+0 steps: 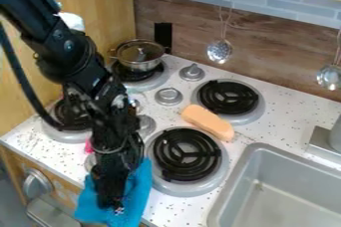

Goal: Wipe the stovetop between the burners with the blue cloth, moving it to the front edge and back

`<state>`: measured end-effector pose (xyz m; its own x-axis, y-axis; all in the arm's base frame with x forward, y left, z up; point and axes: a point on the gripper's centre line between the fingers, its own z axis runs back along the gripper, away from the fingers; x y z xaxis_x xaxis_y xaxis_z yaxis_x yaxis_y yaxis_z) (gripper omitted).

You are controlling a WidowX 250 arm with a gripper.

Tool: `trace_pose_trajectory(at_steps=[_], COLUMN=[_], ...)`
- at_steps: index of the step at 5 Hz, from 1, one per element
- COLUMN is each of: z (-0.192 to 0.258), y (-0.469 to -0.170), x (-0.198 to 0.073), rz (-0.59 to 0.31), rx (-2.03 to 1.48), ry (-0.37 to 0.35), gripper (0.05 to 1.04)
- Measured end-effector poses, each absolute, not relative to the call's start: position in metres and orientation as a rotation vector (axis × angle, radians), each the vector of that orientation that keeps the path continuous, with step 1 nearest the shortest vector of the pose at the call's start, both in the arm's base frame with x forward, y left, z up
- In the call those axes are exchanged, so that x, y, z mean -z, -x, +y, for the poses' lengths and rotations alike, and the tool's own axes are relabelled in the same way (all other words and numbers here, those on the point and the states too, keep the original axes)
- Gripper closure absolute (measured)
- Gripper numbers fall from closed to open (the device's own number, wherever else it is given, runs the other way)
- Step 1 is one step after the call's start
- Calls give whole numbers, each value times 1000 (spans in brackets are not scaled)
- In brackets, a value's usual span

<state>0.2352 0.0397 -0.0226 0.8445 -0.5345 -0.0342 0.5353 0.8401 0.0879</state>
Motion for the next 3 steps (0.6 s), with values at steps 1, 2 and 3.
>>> trace_pose_trajectory(at_steps=[1,2,3], z=[51,69,73], y=[-290,-324,-339], x=[17,11,11], rz=[-53,-81,-73], rx=[487,404,367], ry=[-103,-105,-100], gripper=[964,965,965])
